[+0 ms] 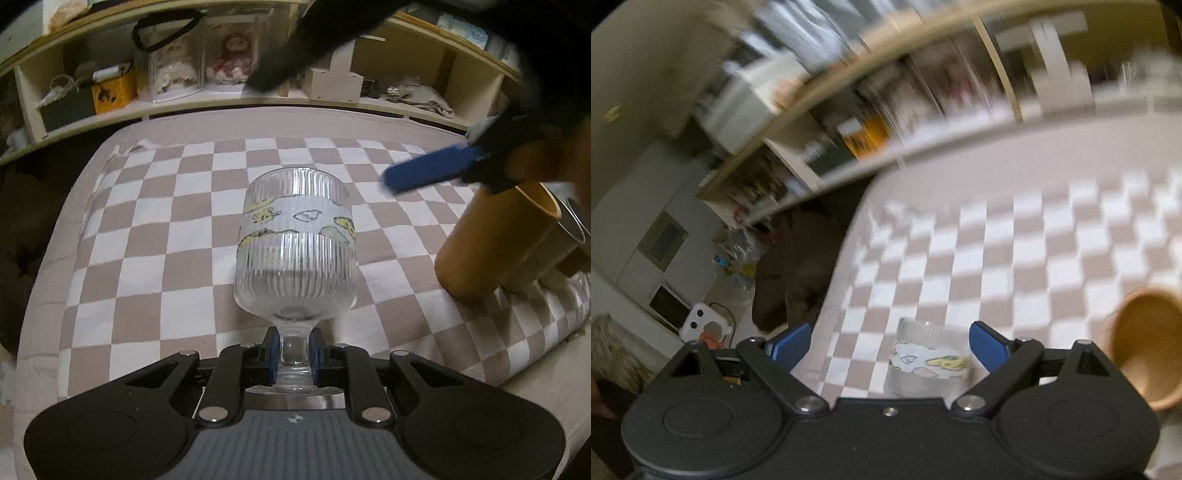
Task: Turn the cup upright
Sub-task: 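Grasp the glass bowl with the right tool while the left tool holds the stem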
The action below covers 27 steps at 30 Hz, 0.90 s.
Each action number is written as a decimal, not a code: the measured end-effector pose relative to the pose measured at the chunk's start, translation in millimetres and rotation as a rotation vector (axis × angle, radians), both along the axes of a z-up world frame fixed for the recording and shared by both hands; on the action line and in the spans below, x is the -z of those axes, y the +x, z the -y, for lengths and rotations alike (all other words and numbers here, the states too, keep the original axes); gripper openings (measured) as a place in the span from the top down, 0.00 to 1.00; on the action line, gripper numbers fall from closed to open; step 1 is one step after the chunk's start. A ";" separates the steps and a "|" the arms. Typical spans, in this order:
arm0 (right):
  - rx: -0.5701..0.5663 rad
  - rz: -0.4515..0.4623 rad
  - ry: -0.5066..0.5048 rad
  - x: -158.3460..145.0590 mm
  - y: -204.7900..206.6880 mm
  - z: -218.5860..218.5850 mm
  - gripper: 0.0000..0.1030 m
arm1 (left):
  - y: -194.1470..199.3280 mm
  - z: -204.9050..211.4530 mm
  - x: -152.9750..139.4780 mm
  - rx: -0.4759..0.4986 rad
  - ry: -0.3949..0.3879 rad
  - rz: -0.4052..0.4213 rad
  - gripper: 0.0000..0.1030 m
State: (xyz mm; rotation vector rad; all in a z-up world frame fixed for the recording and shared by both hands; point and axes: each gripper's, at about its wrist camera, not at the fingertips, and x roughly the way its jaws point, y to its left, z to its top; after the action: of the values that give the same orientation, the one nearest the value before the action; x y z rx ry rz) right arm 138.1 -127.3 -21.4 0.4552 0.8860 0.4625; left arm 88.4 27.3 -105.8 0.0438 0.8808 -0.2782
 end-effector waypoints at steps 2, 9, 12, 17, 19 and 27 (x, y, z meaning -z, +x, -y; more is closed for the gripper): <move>0.018 -0.106 0.012 17.7 21.1 -6.2 0.13 | -0.8 1.0 0.8 0.005 0.004 0.008 0.83; 0.062 -0.270 -0.039 60.2 48.6 -19.6 0.17 | -2.4 -1.0 2.1 0.015 -0.006 0.021 0.83; 0.065 -0.307 -0.028 71.1 54.3 -22.6 0.18 | -5.1 0.3 2.5 0.024 0.003 0.035 0.83; 0.059 -0.272 -0.034 66.0 54.0 -15.5 0.29 | -9.7 5.9 2.3 0.071 -0.012 0.094 0.83; 0.042 -0.217 -0.052 57.6 47.8 -12.1 0.29 | -10.5 12.3 2.1 0.087 -0.015 0.116 0.83; -0.044 0.019 -0.242 13.4 15.8 -9.8 0.29 | -6.8 45.4 11.6 0.123 0.007 0.226 0.83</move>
State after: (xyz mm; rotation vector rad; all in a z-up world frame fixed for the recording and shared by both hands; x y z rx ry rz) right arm 153.9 -117.5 -34.9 0.2094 0.9220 0.3931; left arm 81.6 -18.1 -117.4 0.1339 0.6553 -0.3771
